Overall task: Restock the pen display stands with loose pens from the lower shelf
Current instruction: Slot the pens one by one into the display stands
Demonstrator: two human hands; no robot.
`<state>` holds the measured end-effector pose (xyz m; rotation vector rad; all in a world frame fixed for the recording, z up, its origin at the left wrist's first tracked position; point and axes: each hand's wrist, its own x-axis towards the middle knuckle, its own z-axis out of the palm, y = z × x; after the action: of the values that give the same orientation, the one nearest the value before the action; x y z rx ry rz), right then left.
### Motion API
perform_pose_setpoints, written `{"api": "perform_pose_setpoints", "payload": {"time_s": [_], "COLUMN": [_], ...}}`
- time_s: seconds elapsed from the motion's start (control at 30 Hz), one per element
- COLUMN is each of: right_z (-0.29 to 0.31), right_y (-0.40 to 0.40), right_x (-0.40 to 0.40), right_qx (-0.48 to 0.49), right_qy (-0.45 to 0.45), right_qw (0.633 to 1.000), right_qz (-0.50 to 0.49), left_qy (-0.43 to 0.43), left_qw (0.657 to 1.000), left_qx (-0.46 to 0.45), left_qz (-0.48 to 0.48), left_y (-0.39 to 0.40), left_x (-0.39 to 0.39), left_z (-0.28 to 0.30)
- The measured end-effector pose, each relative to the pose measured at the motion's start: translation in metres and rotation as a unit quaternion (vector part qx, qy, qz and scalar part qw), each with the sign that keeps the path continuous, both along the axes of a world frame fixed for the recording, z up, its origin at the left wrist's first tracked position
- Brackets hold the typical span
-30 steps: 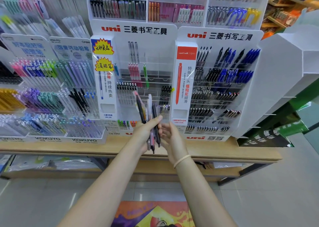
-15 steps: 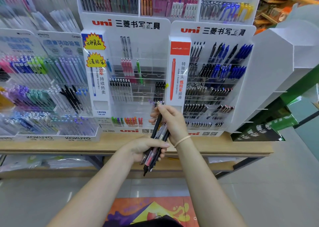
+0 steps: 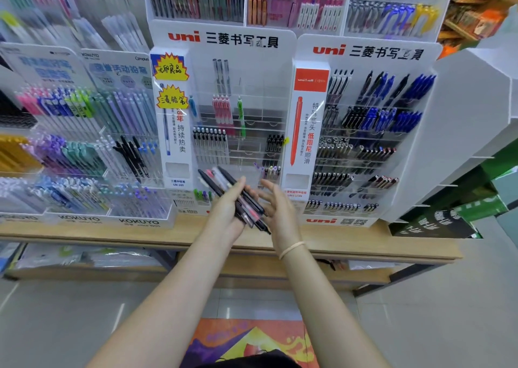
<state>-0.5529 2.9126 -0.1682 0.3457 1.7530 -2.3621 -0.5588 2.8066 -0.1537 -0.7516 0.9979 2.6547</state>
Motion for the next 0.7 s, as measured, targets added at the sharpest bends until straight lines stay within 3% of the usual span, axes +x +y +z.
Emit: {"api": "perform_pose_setpoints", "payload": {"time_s": [0.1, 0.23, 0.33, 0.43, 0.57, 0.7], "right_z": [-0.007, 0.001, 0.003, 0.002, 0.008, 0.009], "right_y": [-0.017, -0.025, -0.023, -0.010, 0.003, 0.010], "right_x": [0.008, 0.000, -0.003, -0.008, -0.014, -0.018], "right_qx": [-0.025, 0.001, 0.047, 0.059, 0.093, 0.119], "right_qy": [0.013, 0.031, 0.038, 0.031, 0.047, 0.056], "right_qw": [0.997, 0.989, 0.994, 0.998, 0.994, 0.990], "right_qz": [-0.066, -0.142, -0.092, -0.019, 0.044, 0.042], "left_qy": [0.019, 0.017, 0.014, 0.041, 0.087, 0.100], "left_qw": [0.998, 0.999, 0.999, 0.987, 0.936, 0.927], "left_qx": [0.051, 0.034, -0.032, -0.121, -0.229, -0.250], "left_qz": [0.024, -0.010, -0.025, -0.100, -0.252, -0.259], "left_y": [0.005, 0.025, 0.019, -0.006, -0.030, -0.032], "left_x": [-0.005, 0.004, 0.003, 0.002, 0.010, 0.012], "left_z": [0.002, -0.002, -0.005, -0.005, -0.004, -0.002]}}
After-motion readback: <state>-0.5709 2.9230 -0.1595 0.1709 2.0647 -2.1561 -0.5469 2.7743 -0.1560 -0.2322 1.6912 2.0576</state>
